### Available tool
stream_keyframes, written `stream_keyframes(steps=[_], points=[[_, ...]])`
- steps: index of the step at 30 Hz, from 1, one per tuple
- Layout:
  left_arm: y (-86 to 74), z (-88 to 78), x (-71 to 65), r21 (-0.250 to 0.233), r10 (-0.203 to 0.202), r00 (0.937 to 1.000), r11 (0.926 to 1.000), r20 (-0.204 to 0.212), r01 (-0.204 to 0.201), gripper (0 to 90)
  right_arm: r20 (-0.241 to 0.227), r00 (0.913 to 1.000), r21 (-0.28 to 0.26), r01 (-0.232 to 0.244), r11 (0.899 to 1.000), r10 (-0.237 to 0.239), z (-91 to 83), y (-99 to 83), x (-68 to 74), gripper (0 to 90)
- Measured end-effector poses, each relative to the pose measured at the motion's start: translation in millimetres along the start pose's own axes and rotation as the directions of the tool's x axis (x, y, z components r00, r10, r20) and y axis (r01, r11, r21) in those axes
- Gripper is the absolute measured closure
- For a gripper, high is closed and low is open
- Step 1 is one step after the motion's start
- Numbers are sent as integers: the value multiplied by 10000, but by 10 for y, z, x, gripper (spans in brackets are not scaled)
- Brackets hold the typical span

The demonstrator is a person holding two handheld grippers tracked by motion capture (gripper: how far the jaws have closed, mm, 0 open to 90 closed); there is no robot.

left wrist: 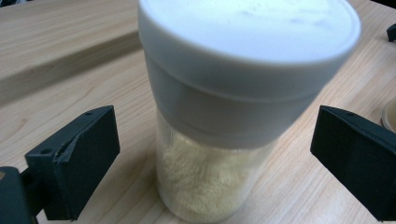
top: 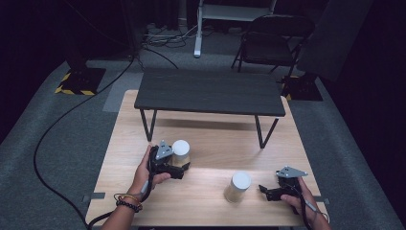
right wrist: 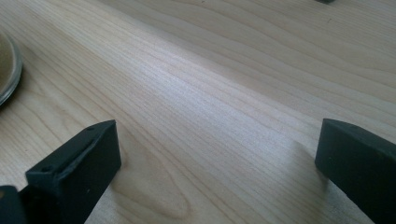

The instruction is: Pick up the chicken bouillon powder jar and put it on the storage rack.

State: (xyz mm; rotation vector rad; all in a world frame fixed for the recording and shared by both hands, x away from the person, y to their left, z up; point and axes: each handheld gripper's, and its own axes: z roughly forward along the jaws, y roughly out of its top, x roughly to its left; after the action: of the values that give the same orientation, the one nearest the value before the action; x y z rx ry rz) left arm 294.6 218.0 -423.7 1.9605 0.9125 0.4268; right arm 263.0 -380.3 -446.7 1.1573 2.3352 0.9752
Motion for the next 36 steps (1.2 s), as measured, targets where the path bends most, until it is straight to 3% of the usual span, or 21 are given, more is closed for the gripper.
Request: stream_keyframes(steps=[7,9,11,17,24,36], points=[[11,50,-39,29,88,9998,10000,-168,-87,32,0,10000,0,-1,10000,1,0,0,0,0],[-2,60,-78,-78,85,9993,9999,-375,-88,42,-1,10000,0,-1,10000,1,0,0,0,0],[-28,65,-72,-261,29,9995,9997,-302,-37,64,0,10000,-1,2,10000,-2,0,0,0,0],[-28,67,-67,-410,141,9995,9990,-267,-152,334,0,10000,-1,1,10000,-1,0,0,0,0],[-62,44,-126,-664,431,9979,9967,-475,-462,349,-26,10000,1,31,10000,-31,-4,-4,-4,0],[-37,36,-161,-625,619,9961,9959,-635,-659,353,-28,10000,2,31,10000,-31,-5,-4,-4,0]])
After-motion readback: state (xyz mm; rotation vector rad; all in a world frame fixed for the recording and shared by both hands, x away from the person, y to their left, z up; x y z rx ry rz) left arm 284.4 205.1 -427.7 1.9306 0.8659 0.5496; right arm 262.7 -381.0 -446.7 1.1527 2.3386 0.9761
